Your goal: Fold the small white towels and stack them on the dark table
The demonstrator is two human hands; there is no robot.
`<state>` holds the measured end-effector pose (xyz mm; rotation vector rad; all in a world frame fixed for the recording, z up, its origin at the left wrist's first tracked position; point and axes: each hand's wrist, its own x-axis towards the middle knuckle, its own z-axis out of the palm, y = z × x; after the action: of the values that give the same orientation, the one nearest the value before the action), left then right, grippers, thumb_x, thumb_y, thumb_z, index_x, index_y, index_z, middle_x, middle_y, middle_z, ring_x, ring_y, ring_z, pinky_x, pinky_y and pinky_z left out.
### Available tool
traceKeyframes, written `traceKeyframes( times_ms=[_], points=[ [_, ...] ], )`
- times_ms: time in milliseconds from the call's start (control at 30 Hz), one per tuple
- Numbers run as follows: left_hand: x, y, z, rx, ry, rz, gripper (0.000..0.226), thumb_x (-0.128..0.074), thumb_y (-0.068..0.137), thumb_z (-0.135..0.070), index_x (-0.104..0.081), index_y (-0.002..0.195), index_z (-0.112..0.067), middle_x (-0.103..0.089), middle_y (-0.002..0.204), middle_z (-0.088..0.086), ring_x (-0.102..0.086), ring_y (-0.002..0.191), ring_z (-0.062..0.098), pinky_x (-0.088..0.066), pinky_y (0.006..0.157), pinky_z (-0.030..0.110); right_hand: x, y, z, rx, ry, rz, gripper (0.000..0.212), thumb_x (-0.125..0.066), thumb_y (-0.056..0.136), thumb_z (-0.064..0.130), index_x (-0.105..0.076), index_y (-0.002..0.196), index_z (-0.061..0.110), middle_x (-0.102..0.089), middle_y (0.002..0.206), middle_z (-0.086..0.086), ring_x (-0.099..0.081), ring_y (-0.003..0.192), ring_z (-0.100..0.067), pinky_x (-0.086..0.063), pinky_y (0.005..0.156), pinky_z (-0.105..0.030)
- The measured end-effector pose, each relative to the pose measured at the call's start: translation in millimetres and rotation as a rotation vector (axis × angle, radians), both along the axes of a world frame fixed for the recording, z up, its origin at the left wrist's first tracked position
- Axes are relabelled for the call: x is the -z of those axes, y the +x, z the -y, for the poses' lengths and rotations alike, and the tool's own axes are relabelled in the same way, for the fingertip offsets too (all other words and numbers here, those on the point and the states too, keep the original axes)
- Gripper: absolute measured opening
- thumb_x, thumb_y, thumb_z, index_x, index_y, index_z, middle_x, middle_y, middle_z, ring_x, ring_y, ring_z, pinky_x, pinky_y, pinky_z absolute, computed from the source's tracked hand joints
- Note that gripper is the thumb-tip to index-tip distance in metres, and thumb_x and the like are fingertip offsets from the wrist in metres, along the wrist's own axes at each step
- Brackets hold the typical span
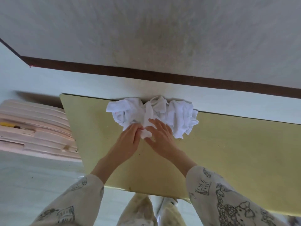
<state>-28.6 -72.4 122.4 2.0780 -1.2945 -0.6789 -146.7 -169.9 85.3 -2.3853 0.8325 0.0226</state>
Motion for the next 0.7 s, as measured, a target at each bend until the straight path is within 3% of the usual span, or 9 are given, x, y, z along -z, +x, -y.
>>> traceKeyframes(
  times_ms=[67, 167, 300, 400, 533, 633, 700],
  points=[
    [-27.2, -4.7, 9.0, -0.033, 0.021, -0.027, 0.019, -0.040, 0.097, -0.014, -0.056, 0.105, -0.010, -0.053, 0.088, -0.010, -0.047, 0.071, -0.003, -0.034, 0.066, 0.000, -9.6, -9.3, 4.7, 0.065, -0.047, 0.112, 0.028, -0.050, 0.094, 0.028, -0.061, 0.116, 0.015, -0.043, 0.142, 0.000, -0.034, 0.134, -0.020, -0.023, 0.111, -0.042],
    [-55.0, -10.6, 14.3, -0.030, 0.083, -0.078, 0.016, -0.049, 0.094, -0.021, -0.059, 0.105, -0.015, -0.055, 0.082, -0.013, -0.048, 0.070, -0.003, -0.037, 0.063, 0.002, -25.8, -40.9, 11.6, 0.154, -0.058, 0.193, 0.021, -0.052, 0.093, 0.017, -0.066, 0.104, 0.007, -0.063, 0.115, -0.005, -0.054, 0.111, -0.024, -0.037, 0.099, -0.039],
    [-62.9, -20.4, 16.1, 0.074, 0.212, -0.011, 0.025, -0.058, 0.088, -0.017, -0.057, 0.113, -0.017, -0.056, 0.101, 0.001, -0.051, 0.090, 0.013, -0.037, 0.074, 0.018, -44.0, -94.6, 27.5, 0.135, -0.127, 0.017, 0.022, -0.045, 0.096, 0.024, -0.063, 0.104, 0.015, -0.067, 0.105, 0.003, -0.057, 0.102, -0.018, -0.032, 0.092, -0.031],
    [-57.5, -32.8, 18.2, 0.097, 0.220, 0.064, 0.023, -0.057, 0.089, -0.013, -0.059, 0.112, -0.012, -0.057, 0.103, 0.001, -0.052, 0.097, 0.014, -0.036, 0.079, 0.019, -49.2, -134.8, 36.6, 0.138, -0.194, -0.136, 0.022, -0.039, 0.096, 0.021, -0.059, 0.105, 0.018, -0.066, 0.101, 0.003, -0.057, 0.099, -0.018, -0.030, 0.097, -0.030],
    [-56.1, -50.9, 24.8, 0.013, 0.175, 0.081, 0.009, -0.060, 0.087, -0.018, -0.066, 0.093, -0.013, -0.067, 0.090, 0.002, -0.058, 0.081, 0.015, -0.040, 0.063, 0.017, -57.3, -174.2, 49.6, 0.243, -0.255, -0.139, 0.025, -0.037, 0.097, 0.019, -0.060, 0.108, 0.018, -0.060, 0.107, 0.003, -0.052, 0.105, -0.018, -0.028, 0.097, -0.031],
    [-62.8, -58.7, 31.4, -0.081, 0.089, 0.090, 0.009, -0.066, 0.083, -0.022, -0.064, 0.078, -0.014, -0.061, 0.069, -0.002, -0.055, 0.066, 0.015, -0.037, 0.054, 0.020, -72.5, -190.2, 61.8, 0.335, -0.325, -0.055, 0.025, -0.039, 0.097, 0.019, -0.062, 0.105, 0.016, -0.060, 0.105, 0.002, -0.052, 0.105, -0.019, -0.029, 0.094, -0.031],
    [-67.7, -65.1, 34.5, -0.068, 0.022, 0.103, 0.009, -0.065, 0.083, -0.020, -0.065, 0.080, -0.012, -0.058, 0.068, -0.005, -0.053, 0.065, 0.010, -0.037, 0.056, 0.016, -81.0, -201.4, 66.2, 0.382, -0.365, 0.016, 0.023, -0.041, 0.096, 0.018, -0.063, 0.102, 0.014, -0.060, 0.102, 0.000, -0.052, 0.102, -0.020, -0.030, 0.092, -0.032]
  ],
)
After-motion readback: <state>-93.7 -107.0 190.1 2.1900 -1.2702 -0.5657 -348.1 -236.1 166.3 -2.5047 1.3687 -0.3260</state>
